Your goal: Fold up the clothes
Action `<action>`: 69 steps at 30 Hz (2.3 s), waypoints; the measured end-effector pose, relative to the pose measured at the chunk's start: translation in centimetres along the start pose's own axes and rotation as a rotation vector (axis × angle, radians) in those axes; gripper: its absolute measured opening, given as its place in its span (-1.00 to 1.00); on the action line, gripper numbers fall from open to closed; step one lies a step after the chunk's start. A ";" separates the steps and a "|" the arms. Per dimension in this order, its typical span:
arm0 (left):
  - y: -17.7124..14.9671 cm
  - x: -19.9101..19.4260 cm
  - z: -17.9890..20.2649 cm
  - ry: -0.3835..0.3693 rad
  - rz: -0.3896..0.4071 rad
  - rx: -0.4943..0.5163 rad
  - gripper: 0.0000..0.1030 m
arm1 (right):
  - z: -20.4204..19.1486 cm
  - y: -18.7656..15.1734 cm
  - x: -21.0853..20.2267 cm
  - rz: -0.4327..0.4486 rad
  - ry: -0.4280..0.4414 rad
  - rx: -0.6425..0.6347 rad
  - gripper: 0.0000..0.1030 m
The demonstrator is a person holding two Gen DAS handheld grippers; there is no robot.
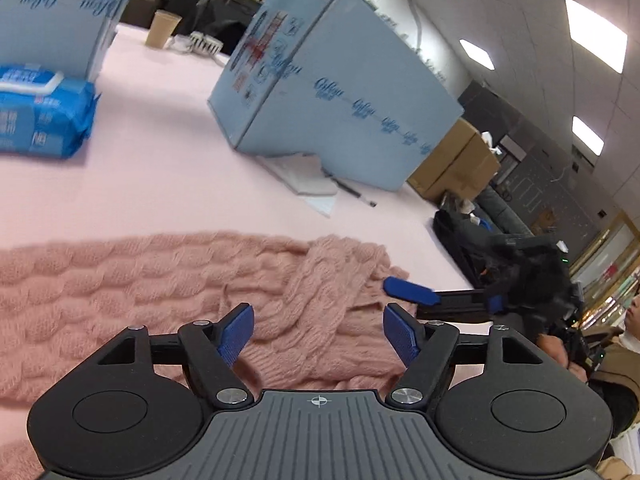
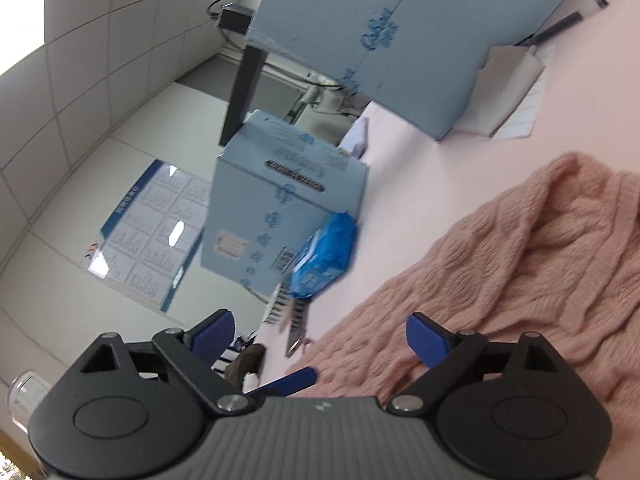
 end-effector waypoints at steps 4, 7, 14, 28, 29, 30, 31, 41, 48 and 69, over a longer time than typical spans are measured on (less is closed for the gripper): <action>-1.7 1.5 -1.6 0.041 -0.045 -0.059 0.40 | 0.3 -1.8 0.6 -0.046 -0.046 -0.021 0.84; -1.3 -0.1 -1.8 0.012 0.018 -0.106 0.40 | 0.6 -2.6 0.7 -0.055 -0.106 -0.058 0.77; -1.0 -10.0 -2.2 0.046 0.287 -0.102 0.49 | -3.2 -3.1 -3.2 0.045 -0.027 -0.149 0.84; -10.9 -21.5 -8.4 0.477 0.602 -0.322 0.68 | 0.1 -5.3 -5.9 0.205 -0.022 -0.109 0.85; -11.1 -21.6 -8.9 0.472 0.611 -0.347 0.68 | 0.5 -5.2 -6.0 0.225 -0.022 -0.099 0.85; -11.4 -21.6 -9.4 0.466 0.620 -0.371 0.68 | 0.9 -5.2 -5.9 0.238 -0.020 -0.090 0.85; -11.6 -21.7 -9.8 0.463 0.633 -0.392 0.69 | 1.3 -5.2 -5.9 0.248 -0.016 -0.081 0.85; -12.8 -21.6 -11.0 0.517 0.635 -0.419 0.76 | 1.7 -5.9 -5.9 0.314 -0.075 -0.138 0.87; -13.3 -22.9 -10.9 0.540 0.625 -0.405 0.79 | -1.2 -7.6 -4.8 0.231 -0.045 -0.218 0.89; -13.0 -26.2 -12.6 0.521 0.585 -0.440 0.82 | -7.7 -18.7 6.7 -0.249 0.010 -0.434 0.89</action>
Point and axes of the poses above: each gripper's, at about its wrist camera, not at the fingertips, and x roughly the way its jaws point, z to its right, y to its top, the point moved 3 cm from there along x, roughly the way its jaws point, and after that the axes turned 9 degrees about x, right-handed, at the moved point
